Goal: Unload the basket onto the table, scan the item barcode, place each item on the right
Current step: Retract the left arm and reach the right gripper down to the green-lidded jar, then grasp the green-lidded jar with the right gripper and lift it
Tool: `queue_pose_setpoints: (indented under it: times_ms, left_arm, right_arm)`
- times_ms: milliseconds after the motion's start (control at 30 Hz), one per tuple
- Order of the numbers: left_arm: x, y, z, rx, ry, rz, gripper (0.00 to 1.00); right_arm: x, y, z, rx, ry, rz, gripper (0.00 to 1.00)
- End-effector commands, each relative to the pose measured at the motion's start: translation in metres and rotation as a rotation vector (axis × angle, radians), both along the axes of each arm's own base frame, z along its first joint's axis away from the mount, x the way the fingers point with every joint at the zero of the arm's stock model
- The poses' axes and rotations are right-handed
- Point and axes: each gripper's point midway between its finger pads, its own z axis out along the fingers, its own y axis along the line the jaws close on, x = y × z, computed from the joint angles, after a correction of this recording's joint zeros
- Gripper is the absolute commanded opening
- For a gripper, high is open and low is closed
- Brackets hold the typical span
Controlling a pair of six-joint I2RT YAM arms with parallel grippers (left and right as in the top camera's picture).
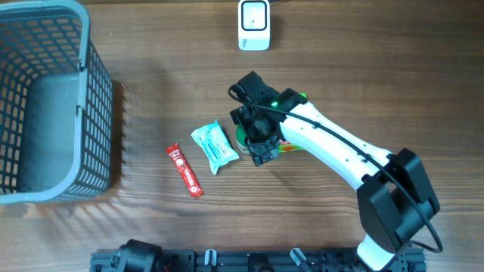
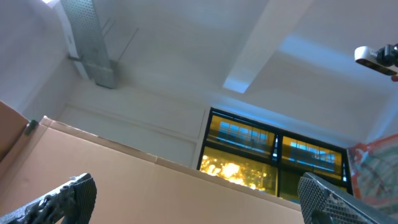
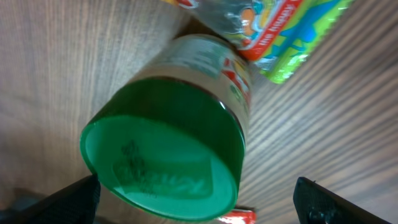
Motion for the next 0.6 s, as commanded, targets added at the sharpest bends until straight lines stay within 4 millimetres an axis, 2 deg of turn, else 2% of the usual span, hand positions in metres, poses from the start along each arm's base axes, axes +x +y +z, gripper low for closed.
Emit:
queue_pose_setpoints:
  times_ms: [0,133,400,500,567]
  left_arm:
    - [0.001,0.002,-0.001,0.006,0.001,0.007,1.00]
    - [0.001,0.001,-0.001,0.006,0.001,0.011,1.00]
    - [0.001,0.000,-0.001,0.006,0.003,0.028,1.00]
    - [0.001,0.000,-0.001,0.006,0.003,0.028,1.00]
    - [0.001,0.000,-0.001,0.006,0.003,0.028,1.00]
  right_arm:
    - [0.006,-0.004,-0.035,-0.074,0.038,-0.053,0.99]
    - [0.008,-0.003,-0.051,-0.095,0.041,-0.029,1.00]
    - [0.007,-0.006,-0.050,-0.109,0.027,0.034,1.00]
    - [0.009,-0.004,-0.042,-0.102,-0.007,0.121,1.00]
    - [0.014,-0.006,-0.019,-0.117,-0.058,0.178,1.00]
